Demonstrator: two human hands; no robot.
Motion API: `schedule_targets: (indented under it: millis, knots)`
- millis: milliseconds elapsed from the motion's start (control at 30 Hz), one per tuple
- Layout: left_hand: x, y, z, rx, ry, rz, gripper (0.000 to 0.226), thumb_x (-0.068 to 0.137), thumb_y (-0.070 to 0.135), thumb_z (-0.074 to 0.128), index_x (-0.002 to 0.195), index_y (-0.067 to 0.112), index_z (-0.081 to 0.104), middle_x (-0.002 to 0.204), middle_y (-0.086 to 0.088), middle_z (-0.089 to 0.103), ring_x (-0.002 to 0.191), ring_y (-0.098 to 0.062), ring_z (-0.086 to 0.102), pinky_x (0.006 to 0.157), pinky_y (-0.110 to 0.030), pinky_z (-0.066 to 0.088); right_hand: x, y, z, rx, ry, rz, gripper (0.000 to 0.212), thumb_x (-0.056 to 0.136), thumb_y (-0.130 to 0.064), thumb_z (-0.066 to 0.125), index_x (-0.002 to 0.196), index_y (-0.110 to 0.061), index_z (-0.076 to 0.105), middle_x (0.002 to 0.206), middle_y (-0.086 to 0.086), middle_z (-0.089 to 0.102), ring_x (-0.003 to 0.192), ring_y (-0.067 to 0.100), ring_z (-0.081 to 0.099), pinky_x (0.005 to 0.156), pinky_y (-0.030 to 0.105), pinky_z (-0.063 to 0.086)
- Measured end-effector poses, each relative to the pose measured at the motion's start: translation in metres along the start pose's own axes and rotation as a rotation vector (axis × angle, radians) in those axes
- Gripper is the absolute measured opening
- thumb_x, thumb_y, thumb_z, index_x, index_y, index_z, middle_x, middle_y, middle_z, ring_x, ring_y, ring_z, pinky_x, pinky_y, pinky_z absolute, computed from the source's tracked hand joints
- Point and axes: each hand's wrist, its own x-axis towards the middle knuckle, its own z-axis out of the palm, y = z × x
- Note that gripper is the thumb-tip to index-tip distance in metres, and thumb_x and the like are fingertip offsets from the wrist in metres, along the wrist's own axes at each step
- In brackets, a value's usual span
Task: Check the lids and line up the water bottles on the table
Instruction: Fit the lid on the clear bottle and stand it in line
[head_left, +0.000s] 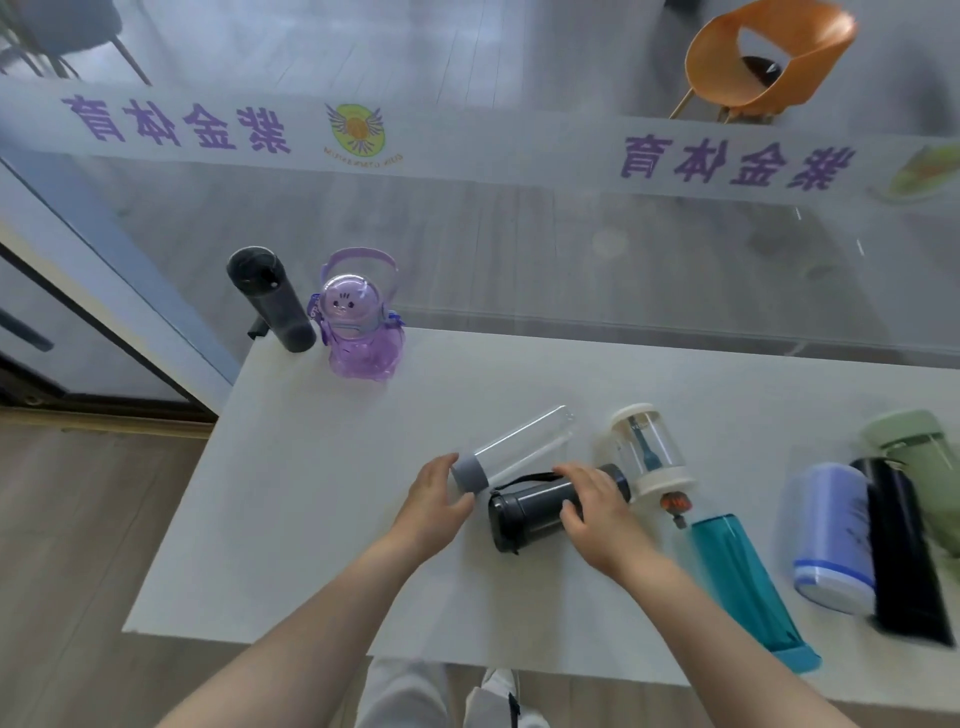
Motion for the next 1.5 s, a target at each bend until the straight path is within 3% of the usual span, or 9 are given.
schedule_targets:
  millis: [167, 333, 567, 733, 900, 967, 1200, 1333, 1500]
  knots:
    - [0.005, 0.008, 0.017, -0.032, 0.018, -0.062, 0.075, 0.092, 0.030, 0.060, 0.153, 0.019, 0.018, 0.158, -0.004, 0.024, 0.145, -0.020, 0.028, 0.116, -0.031, 0.025, 0.013, 0.010, -0.005, -0.028, -0.071, -0.035, 0.043, 0.096, -0.019, 0.046, 0.138, -0.018, 0.045, 0.139, 0.001, 0.049, 0.131, 0.018, 0.038, 0.114, 0.030, 0.025]
    - [0.011, 0.006, 0.023, -0.069, 0.042, -0.091, 0.076, 0.090, 0.028, 0.064, 0.152, 0.023, 0.021, 0.153, -0.008, 0.029, 0.139, -0.024, 0.038, 0.113, -0.038, 0.034, 0.020, 0.016, 0.002, -0.255, -0.195, -0.092, 0.051, 0.092, -0.036, 0.051, 0.140, -0.023, 0.042, 0.138, 0.000, 0.047, 0.131, 0.019, 0.036, 0.118, 0.038, 0.017]
    - [0.030, -0.002, 0.020, 0.021, 0.055, -0.078, 0.061, 0.082, 0.027, 0.073, 0.135, 0.019, 0.045, 0.134, -0.006, 0.040, 0.119, -0.022, 0.053, 0.102, -0.030, 0.042, 0.055, 0.008, 0.000, -0.215, -0.094, -0.119, 0.050, 0.091, -0.020, 0.049, 0.141, -0.021, 0.040, 0.143, 0.001, 0.043, 0.129, 0.022, 0.039, 0.110, 0.036, 0.033]
    - [0.033, -0.001, 0.014, -0.009, 0.074, -0.011, 0.054, 0.080, 0.030, 0.075, 0.127, 0.021, 0.049, 0.125, 0.000, 0.041, 0.107, -0.018, 0.057, 0.099, -0.033, 0.047, 0.079, 0.002, -0.002, -0.397, -0.110, -0.170, 0.062, 0.089, -0.014, 0.050, 0.146, -0.024, 0.030, 0.155, 0.006, 0.028, 0.140, 0.026, 0.025, 0.113, 0.039, 0.027]
    - [0.026, 0.006, 0.001, -0.087, 0.145, 0.090, 0.049, 0.080, 0.024, 0.076, 0.123, 0.021, 0.052, 0.120, 0.003, 0.041, 0.101, -0.011, 0.056, 0.088, -0.012, 0.044, 0.093, -0.003, 0.004, -0.445, -0.084, -0.169, 0.063, 0.091, -0.018, 0.055, 0.147, -0.025, 0.027, 0.154, 0.005, 0.028, 0.142, 0.025, 0.023, 0.112, 0.038, 0.028]
    - [0.024, 0.012, -0.006, -0.132, 0.192, 0.142, 0.047, 0.079, 0.022, 0.076, 0.120, 0.023, 0.053, 0.117, 0.005, 0.042, 0.098, -0.010, 0.057, 0.086, -0.007, 0.043, 0.095, -0.005, 0.007, -0.418, -0.060, -0.175, 0.064, 0.091, -0.022, 0.058, 0.147, -0.024, 0.027, 0.152, 0.005, 0.031, 0.140, 0.024, 0.026, 0.111, 0.037, 0.031]
    - [0.021, 0.034, -0.035, -0.172, 0.304, 0.361, 0.054, 0.079, 0.024, 0.077, 0.127, 0.024, 0.051, 0.121, 0.009, 0.045, 0.112, -0.006, 0.050, 0.100, -0.018, 0.041, 0.093, -0.013, 0.025, -0.107, 0.033, -0.150, 0.062, 0.092, -0.032, 0.060, 0.146, -0.024, 0.030, 0.147, -0.001, 0.037, 0.135, 0.019, 0.031, 0.104, 0.035, 0.042]
    - [0.030, 0.048, -0.057, -0.196, 0.224, 0.466, 0.059, 0.079, 0.020, 0.077, 0.132, 0.022, 0.051, 0.126, 0.009, 0.048, 0.119, -0.004, 0.048, 0.100, -0.015, 0.039, 0.105, -0.024, 0.032, 0.093, -0.019, -0.135, 0.062, 0.092, -0.035, 0.061, 0.145, -0.024, 0.029, 0.145, -0.005, 0.038, 0.132, 0.013, 0.036, 0.106, 0.030, 0.037]
    - [0.062, 0.065, -0.082, -0.082, 0.164, 0.521, 0.058, 0.083, 0.021, 0.073, 0.136, 0.021, 0.049, 0.130, 0.007, 0.052, 0.117, -0.008, 0.051, 0.100, -0.024, 0.045, 0.128, -0.035, 0.043, 0.246, -0.106, -0.059, 0.066, 0.093, -0.036, 0.059, 0.146, -0.025, 0.022, 0.147, -0.004, 0.036, 0.132, 0.017, 0.043, 0.105, 0.038, 0.041]
